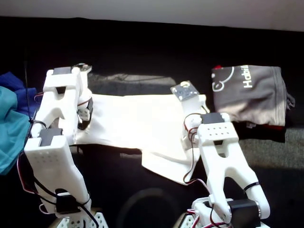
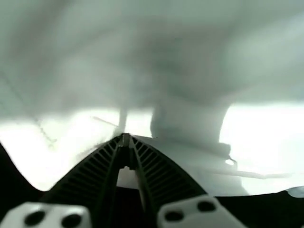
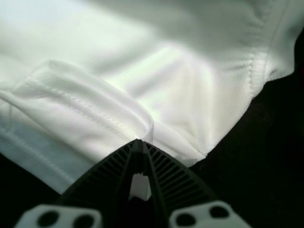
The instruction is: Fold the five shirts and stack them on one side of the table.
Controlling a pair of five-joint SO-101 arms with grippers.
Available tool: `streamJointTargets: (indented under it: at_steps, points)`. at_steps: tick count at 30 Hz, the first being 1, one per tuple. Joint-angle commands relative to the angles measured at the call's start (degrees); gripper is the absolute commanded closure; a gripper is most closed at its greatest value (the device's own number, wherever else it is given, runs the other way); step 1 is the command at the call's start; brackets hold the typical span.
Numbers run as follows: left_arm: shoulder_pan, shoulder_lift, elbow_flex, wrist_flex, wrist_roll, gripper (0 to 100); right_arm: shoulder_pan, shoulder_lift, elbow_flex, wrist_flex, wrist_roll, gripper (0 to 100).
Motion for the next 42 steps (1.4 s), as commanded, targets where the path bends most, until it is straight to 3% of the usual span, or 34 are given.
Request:
streamJointTargets:
  at_steps: [1,12,19,24,27,31,36,42]
  points:
    - [-3.3,0.3,0.1,0.0,-0.1,99,-0.3,-2.2,0.1,-0.6,-0.2,99.1]
    - [-8.6,-0.1,-0.5,9.1,-3.9,99,-0.4,-2.2,-0.1,-0.6,-0.2,99.1]
    - [-13.7,-7.8,0.3,12.6,-8.4,99,-0.4,-2.2,-0.2,-0.6,-0.2,99.1]
    - [-12.9,-12.8,-0.3,17.5,-8.8,99,-0.5,-2.2,-0.3,-0.6,-0.2,99.1]
    - [-9.1,-15.3,0.2,16.3,-8.2,99,-0.5,-2.2,-0.3,-0.7,-0.2,99.1]
    - [-4.4,-14.5,-0.3,10.2,-3.5,99,-0.5,-2.1,-0.3,-0.7,-0.2,99.1]
    - [-0.2,-12.4,2.3,2.3,-2.6,99,-0.5,-1.9,-0.3,-0.7,-0.2,99.1]
    - [-1.7,-8.7,6.9,1.9,-2.6,99,-0.3,-2.2,-0.3,-0.4,-0.2,99.1]
